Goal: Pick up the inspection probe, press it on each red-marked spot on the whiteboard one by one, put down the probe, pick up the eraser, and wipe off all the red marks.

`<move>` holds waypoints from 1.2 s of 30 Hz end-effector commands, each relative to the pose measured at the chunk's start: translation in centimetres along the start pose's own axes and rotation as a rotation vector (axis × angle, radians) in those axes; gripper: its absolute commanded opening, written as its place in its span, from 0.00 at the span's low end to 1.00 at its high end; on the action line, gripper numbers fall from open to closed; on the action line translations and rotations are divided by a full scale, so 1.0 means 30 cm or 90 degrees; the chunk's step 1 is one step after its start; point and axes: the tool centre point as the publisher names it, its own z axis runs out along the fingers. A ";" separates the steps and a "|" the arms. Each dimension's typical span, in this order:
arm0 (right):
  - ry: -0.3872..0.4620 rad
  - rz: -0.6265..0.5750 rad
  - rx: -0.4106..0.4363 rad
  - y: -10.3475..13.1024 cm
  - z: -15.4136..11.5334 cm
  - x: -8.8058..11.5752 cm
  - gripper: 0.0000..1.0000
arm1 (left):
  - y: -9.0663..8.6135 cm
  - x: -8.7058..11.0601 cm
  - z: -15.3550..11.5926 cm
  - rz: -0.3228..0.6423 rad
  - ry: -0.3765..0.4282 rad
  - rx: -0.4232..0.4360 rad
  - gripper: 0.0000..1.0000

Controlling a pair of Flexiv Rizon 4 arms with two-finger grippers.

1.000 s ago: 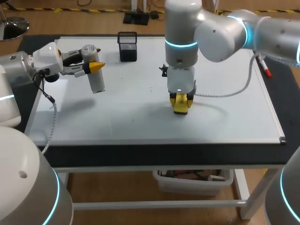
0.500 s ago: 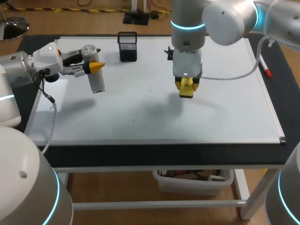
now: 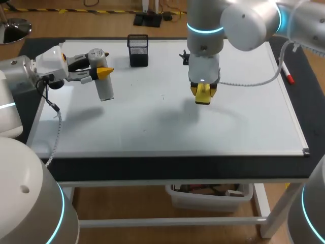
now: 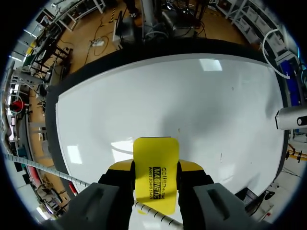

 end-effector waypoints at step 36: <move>-0.011 -0.029 -0.054 -0.685 0.077 -0.162 0.00 | 0.002 0.000 0.001 0.002 0.000 0.002 0.00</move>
